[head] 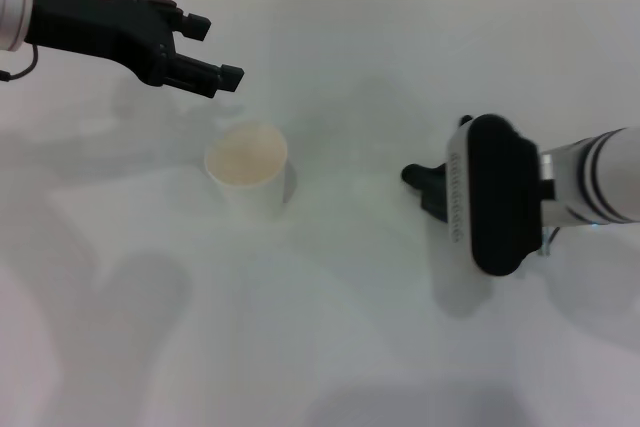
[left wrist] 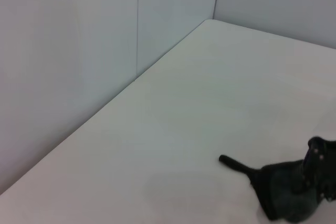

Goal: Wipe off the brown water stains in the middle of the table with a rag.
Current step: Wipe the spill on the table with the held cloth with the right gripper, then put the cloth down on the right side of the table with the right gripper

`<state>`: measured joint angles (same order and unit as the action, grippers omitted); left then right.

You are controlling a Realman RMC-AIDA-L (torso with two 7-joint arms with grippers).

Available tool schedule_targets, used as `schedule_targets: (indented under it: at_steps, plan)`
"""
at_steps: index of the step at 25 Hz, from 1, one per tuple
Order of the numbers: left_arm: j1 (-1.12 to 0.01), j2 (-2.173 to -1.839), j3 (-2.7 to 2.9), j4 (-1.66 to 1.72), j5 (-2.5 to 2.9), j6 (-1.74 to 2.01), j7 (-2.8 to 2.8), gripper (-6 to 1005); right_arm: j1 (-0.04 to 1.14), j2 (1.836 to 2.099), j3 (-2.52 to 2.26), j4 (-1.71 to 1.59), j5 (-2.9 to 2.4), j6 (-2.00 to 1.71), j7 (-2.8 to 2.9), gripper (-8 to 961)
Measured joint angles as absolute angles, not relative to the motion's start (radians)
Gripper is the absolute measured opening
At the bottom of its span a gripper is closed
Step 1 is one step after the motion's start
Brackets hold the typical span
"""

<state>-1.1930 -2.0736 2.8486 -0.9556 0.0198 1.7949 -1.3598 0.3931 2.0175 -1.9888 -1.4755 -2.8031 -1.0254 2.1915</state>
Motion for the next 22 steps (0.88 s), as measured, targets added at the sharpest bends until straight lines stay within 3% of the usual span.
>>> schedule_targets:
  at_steps: [9,22]
  plan:
    - [-1.192,-2.074,2.849,-0.956,0.020,1.795,-1.361,862,0.339,2.016,-1.816,-1.529,-2.800,-1.092,2.216,97]
    - [-1.198,-2.074,2.849,-0.956,0.020,1.790,-1.357,862,0.363,2.013,-1.578,-1.534,-2.560,-1.231,2.253,113]
